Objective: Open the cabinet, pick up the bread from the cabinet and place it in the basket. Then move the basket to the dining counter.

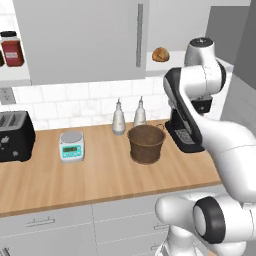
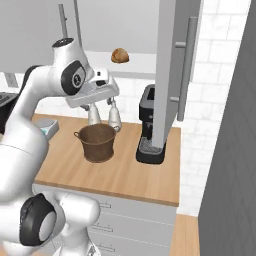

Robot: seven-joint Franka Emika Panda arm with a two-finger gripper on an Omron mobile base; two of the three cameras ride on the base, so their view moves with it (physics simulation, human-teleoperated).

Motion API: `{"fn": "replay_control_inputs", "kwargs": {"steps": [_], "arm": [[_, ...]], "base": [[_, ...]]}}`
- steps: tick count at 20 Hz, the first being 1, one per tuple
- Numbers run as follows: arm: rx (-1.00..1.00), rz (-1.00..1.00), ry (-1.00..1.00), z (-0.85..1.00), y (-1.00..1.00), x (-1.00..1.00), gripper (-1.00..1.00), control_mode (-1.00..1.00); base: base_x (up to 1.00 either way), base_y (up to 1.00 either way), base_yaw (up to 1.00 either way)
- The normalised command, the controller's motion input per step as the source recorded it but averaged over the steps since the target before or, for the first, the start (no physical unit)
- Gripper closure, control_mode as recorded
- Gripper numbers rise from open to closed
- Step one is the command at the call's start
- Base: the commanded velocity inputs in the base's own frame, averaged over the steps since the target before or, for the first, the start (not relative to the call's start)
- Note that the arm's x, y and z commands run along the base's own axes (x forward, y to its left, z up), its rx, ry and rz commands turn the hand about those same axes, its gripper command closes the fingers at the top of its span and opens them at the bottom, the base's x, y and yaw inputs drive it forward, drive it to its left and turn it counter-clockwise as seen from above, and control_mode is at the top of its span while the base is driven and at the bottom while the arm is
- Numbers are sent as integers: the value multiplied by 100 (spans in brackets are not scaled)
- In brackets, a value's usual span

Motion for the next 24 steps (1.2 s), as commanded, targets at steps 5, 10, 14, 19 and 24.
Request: {"fn": "replay_control_inputs", "kwargs": {"steps": [5,10,14,19,24], "arm": [[27,0,-84,51,2,0,-100,-100],[29,0,-48,74,0,10,-100,-100],[13,0,-43,70,1,50,-100,-100],[0,-1,-25,45,0,67,-100,-100],[0,-1,17,2,0,42,-100,-100]], "base": [[0,0,0],[0,0,0],[0,0,0],[0,0,0],[0,0,0]]}}
